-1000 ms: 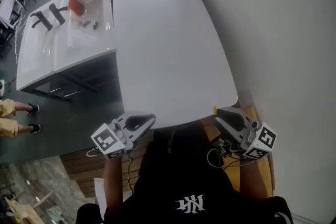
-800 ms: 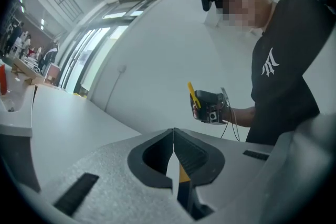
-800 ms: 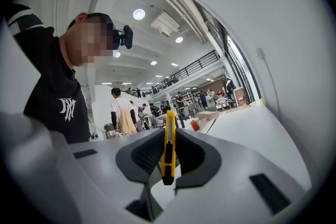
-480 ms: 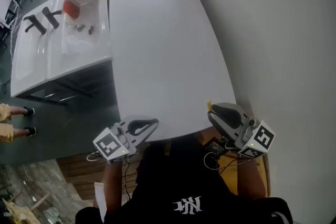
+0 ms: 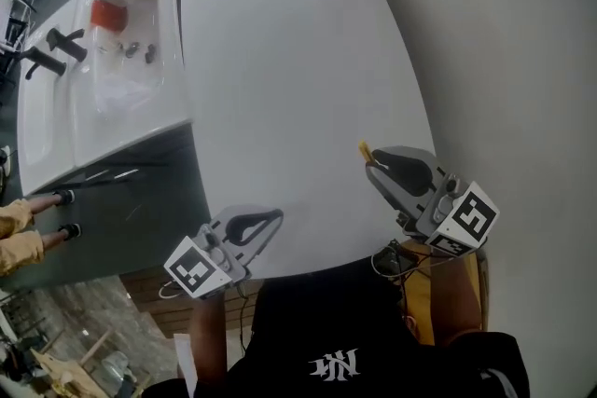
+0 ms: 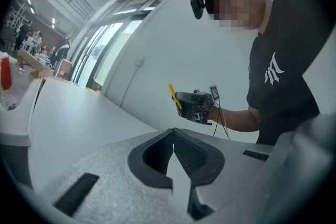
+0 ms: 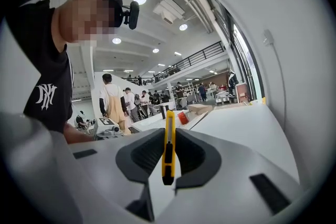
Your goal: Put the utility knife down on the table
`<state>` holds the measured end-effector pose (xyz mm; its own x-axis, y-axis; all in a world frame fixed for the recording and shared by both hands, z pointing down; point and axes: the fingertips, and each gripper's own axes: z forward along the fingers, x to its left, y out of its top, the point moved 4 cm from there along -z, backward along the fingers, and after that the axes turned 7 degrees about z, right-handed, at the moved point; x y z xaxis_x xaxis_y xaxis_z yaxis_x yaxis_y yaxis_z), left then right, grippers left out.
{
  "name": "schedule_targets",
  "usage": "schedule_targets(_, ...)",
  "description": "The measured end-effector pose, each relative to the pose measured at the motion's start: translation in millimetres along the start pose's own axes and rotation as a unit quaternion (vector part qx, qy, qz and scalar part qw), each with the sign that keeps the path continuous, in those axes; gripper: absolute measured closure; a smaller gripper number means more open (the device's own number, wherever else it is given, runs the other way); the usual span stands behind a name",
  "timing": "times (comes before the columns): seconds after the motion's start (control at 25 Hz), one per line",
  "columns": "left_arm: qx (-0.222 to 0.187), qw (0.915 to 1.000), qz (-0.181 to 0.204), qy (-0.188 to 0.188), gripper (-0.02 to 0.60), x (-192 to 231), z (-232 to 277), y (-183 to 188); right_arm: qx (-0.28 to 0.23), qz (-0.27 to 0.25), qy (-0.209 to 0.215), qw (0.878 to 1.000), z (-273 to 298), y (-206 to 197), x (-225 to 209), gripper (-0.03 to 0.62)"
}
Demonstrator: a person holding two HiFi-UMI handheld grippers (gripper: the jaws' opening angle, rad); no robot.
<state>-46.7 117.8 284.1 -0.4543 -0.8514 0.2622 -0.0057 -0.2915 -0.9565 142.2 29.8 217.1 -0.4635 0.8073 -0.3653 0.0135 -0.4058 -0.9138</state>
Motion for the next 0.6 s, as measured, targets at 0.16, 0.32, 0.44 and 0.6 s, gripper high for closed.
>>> schedule_targets(0.16,0.022,0.9997,-0.004,-0.006,0.575,29,25,-13,0.026,0.012,0.009,1.000,25,-9,-55,0.542)
schedule_targets(0.32,0.022,0.9997,-0.007,-0.008,0.575,69,38,-33,0.046,0.018,0.016,0.999,66,-28,-105,0.542)
schedule_targets(0.44,0.029,0.9995,0.003,-0.008,0.575,75,47,-47,0.071,0.021,0.021,0.997,81,-43,-120,0.542)
schedule_targets(0.6,0.055,0.9982,0.006,-0.023,0.575,84,59,-70,0.132,-0.011,0.027,0.991,105,-71,-149,0.542)
